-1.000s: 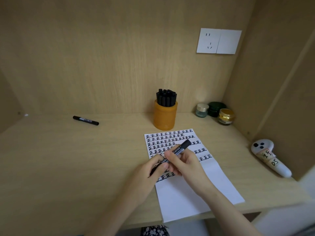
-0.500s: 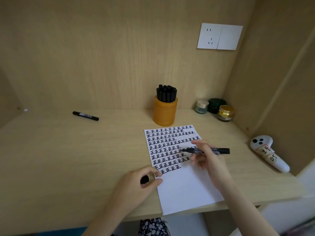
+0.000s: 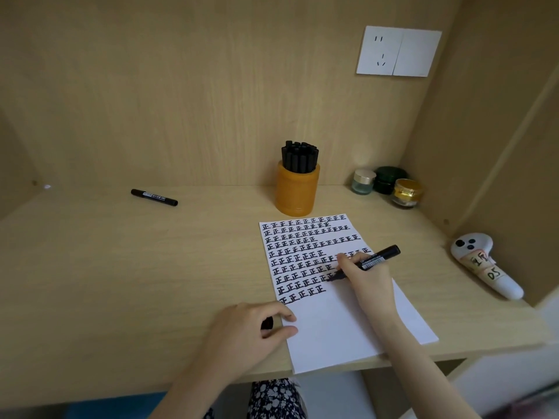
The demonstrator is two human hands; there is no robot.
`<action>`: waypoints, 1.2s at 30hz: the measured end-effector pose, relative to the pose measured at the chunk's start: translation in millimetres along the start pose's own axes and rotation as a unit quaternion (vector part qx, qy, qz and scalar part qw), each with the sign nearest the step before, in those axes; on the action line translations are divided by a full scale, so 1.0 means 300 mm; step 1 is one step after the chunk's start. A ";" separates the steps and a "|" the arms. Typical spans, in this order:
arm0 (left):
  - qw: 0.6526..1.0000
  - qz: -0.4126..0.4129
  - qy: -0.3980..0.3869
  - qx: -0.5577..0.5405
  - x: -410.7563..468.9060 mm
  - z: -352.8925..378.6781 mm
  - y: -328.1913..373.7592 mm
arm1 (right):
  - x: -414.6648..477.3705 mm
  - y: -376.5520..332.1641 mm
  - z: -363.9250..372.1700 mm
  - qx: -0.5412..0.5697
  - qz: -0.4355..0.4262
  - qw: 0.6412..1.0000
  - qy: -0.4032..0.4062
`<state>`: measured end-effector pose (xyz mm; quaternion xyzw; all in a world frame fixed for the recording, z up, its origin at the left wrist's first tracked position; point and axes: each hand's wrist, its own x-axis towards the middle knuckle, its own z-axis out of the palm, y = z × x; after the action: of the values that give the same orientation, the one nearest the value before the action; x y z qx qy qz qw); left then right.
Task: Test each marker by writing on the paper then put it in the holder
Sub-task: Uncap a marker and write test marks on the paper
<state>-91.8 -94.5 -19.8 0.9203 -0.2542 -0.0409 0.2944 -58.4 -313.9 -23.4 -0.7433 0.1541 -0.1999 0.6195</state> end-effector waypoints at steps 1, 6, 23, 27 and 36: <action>1.000 0.001 0.001 0.005 0.001 0.002 -0.002 | -0.002 0.002 -0.002 0.000 -0.001 1.000 0.004; 1.000 -0.005 0.005 0.010 0.006 0.011 -0.014 | 0.000 0.009 -0.003 -0.029 -0.002 1.000 0.003; 1.000 -0.011 -0.004 0.005 0.007 0.006 -0.008 | -0.004 0.020 0.005 -0.058 -0.021 0.998 -0.017; 1.000 -0.007 -0.003 0.003 0.006 0.004 -0.004 | -0.004 0.021 0.008 -0.069 -0.015 0.997 0.005; 1.000 0.000 0.006 -0.012 0.007 0.012 -0.014 | -0.006 0.016 0.004 -0.073 -0.020 0.997 0.014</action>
<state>-88.9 -94.3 -25.1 0.9169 -0.2517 -0.0383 0.3073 -59.2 -312.8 -28.5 -0.7866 0.1618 -0.2105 0.5575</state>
